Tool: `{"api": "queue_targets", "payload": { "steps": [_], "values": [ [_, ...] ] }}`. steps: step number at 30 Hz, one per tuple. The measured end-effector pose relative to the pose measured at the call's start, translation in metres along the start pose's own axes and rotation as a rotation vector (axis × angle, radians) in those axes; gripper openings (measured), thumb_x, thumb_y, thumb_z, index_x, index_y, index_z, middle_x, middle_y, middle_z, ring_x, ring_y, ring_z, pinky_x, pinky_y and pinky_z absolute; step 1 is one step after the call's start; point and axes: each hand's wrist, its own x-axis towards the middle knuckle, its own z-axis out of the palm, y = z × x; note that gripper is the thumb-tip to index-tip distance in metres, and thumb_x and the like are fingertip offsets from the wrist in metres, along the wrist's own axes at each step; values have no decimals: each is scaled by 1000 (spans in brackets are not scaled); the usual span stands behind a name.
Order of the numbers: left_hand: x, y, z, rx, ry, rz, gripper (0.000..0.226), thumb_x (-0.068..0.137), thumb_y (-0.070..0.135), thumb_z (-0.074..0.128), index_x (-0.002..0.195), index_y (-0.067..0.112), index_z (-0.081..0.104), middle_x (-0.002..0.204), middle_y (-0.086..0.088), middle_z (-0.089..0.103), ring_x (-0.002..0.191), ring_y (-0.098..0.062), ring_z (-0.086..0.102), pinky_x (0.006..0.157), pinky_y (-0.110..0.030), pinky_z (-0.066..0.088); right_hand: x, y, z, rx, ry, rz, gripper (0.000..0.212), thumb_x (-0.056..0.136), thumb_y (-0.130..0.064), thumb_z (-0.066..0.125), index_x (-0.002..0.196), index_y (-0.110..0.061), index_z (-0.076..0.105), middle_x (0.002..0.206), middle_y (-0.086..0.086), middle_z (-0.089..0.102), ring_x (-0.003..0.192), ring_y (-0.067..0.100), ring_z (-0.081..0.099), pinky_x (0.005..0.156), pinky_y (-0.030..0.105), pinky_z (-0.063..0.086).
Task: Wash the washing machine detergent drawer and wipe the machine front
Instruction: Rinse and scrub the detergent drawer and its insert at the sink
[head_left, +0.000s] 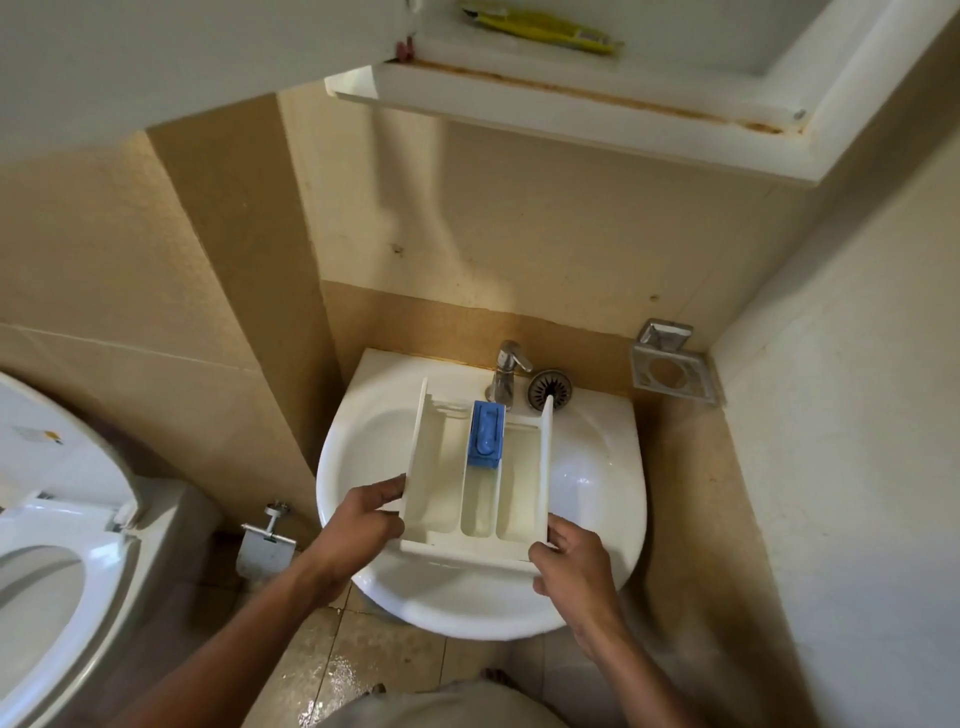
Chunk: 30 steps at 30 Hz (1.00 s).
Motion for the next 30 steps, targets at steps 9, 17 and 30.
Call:
{"api": "queue_targets", "payload": {
  "steps": [9, 17, 30],
  "values": [
    [18, 15, 24, -9, 60, 132, 36, 97, 6, 59, 129, 21, 59, 116, 7, 69, 106, -17, 68, 78, -18, 53, 33, 4, -13, -34, 79, -249, 61, 79, 14, 59, 113, -36, 61, 101, -28, 71, 99, -11, 64, 81, 6, 48],
    [42, 25, 44, 216, 177, 245, 62, 92, -4, 46, 146, 25, 48, 127, 5, 60, 109, -18, 61, 90, -30, 56, 65, 31, -11, -78, 104, -209, 57, 84, 9, 65, 118, -35, 50, 112, -20, 63, 109, 4, 62, 82, 20, 53],
    [37, -18, 38, 521, 157, 657, 73, 79, 4, 71, 146, 12, 42, 151, -7, 45, 136, -18, 46, 114, -34, 39, 67, 34, -1, 177, 114, -233, 40, 91, 14, 57, 111, -20, 66, 107, -6, 72, 98, -3, 67, 84, 11, 50]
  ]
}}
